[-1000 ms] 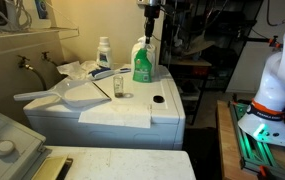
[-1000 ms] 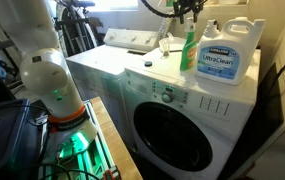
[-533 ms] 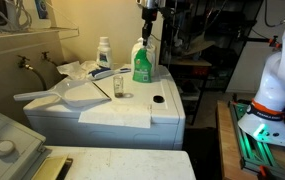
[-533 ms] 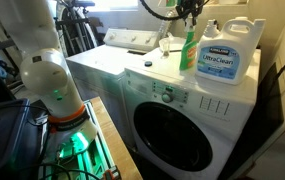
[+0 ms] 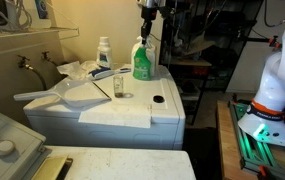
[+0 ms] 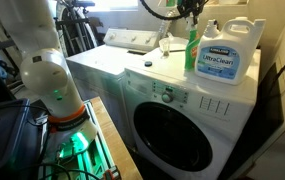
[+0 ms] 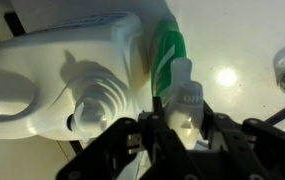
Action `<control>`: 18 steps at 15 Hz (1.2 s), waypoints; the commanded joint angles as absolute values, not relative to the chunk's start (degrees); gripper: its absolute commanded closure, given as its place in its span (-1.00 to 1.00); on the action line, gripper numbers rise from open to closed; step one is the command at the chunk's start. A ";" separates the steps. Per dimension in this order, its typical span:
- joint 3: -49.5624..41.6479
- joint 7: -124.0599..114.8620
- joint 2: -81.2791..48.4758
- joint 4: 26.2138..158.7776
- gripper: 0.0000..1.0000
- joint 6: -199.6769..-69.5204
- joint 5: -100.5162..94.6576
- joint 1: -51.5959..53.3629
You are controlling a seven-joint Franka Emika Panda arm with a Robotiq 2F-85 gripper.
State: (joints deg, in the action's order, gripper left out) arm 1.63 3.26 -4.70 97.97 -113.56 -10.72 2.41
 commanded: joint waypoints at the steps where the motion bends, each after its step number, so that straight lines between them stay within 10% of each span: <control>1: 0.96 10.32 0.19 96.56 0.73 -116.07 -10.66 1.12; 18: 13.27 40.71 -3.03 76.61 0.75 -113.74 8.22 11.40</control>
